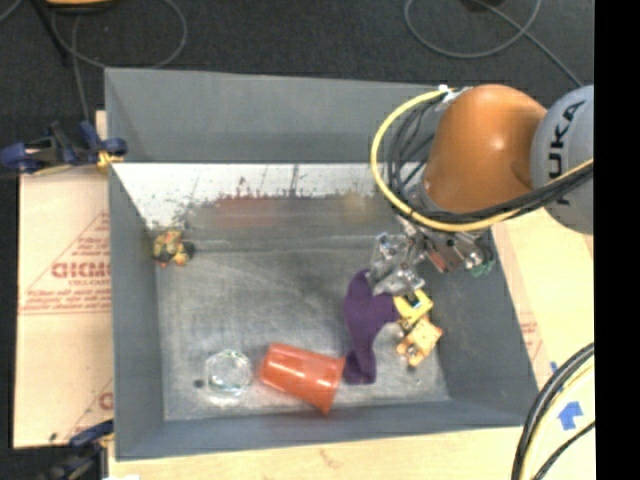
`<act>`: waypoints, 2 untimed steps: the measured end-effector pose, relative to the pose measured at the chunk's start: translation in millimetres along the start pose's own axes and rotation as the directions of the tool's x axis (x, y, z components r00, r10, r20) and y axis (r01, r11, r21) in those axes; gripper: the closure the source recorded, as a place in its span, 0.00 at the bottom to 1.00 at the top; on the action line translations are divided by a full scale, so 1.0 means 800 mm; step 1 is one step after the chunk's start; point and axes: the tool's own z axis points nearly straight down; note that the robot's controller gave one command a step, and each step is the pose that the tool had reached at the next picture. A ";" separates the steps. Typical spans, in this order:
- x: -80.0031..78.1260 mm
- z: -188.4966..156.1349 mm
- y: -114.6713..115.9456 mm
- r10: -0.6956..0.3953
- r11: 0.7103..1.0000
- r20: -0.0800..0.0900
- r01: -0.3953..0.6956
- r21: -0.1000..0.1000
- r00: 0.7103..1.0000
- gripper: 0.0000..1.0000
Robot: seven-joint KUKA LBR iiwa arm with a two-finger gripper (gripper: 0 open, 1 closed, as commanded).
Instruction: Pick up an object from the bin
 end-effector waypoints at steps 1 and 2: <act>0.001 -0.075 0.008 -0.055 0.999 0.000 0.055 -0.001 0.999 1.00; -0.004 0.052 -0.006 -0.008 1.000 0.006 0.008 0.002 1.000 0.00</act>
Offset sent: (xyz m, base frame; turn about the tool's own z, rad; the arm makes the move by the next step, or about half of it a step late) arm 0.0035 -0.0024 -0.0461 -0.0055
